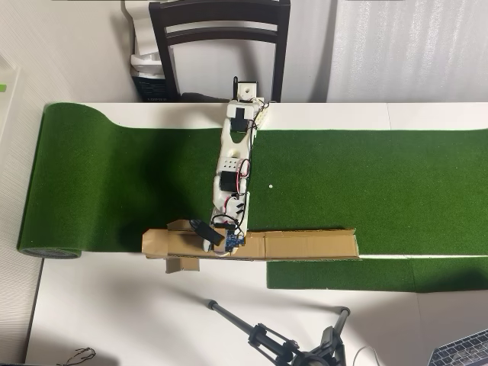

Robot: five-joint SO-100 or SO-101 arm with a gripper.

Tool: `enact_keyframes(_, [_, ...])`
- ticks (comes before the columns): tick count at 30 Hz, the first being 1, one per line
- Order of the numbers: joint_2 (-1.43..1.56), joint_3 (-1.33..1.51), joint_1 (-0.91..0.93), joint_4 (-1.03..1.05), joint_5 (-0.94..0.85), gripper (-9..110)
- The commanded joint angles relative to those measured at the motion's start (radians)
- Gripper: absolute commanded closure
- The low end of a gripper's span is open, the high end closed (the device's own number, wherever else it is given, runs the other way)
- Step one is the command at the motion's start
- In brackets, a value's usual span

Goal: Pick up the golf ball and place it on the gray mark at the back.

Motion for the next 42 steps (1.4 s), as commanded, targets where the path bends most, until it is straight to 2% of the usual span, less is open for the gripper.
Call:
enact_keyframes(1, [0.051,-0.121,0.005,-0.041,-0.037,81])
enact_keyframes(12, [0.046,-0.107,0.023,-0.026,-0.092,81])
enact_keyframes(22, [-0.098,-0.121,0.061,-0.041,-0.094,81])
enact_keyframes(42, [-0.077,-0.123,0.049,-0.026,-0.14,80])
